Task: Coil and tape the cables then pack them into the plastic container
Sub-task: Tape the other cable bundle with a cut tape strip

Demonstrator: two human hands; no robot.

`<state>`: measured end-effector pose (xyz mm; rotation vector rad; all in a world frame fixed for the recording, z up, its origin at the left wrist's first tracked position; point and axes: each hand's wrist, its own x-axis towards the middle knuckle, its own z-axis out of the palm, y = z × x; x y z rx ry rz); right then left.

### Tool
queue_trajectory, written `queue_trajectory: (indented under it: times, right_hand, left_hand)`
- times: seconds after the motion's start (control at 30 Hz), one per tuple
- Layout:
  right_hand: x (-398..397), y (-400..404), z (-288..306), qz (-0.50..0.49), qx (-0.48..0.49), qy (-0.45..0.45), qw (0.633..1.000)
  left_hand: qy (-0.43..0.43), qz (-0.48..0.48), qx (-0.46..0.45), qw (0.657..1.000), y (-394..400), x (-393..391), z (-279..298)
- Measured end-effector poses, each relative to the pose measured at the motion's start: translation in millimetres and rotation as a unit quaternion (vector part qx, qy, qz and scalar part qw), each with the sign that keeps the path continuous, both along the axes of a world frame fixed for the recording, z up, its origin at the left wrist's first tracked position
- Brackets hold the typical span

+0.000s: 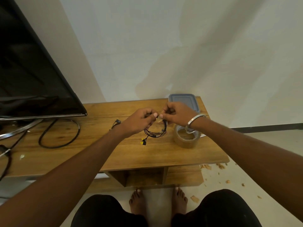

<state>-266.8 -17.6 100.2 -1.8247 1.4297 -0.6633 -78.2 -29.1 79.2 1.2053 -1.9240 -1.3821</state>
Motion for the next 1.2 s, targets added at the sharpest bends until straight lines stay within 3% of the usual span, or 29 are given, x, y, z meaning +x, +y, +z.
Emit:
queue_trajectory:
  times: [0.47,0.77,1.07,1.2]
  right_hand:
    - [-1,0,-6,-0.006,0.026,-0.008,1.000]
    - [-2,1,-13,-0.030,0.071,-0.048,0.996]
    - [1,4,-16,-0.051,0.114,-0.120,0.985]
    - [3,4,-19,-0.066,0.121,-0.148,0.979]
  left_hand:
    - [-0.004,-0.008,0.014,1.000,4,0,-1]
    - [-0.035,0.015,-0.084,0.996,6,0,-5]
    - [-0.071,0.046,-0.277,0.957,9,-3,-7]
    - [-0.057,0.058,-0.282,0.956,11,-3,-8]
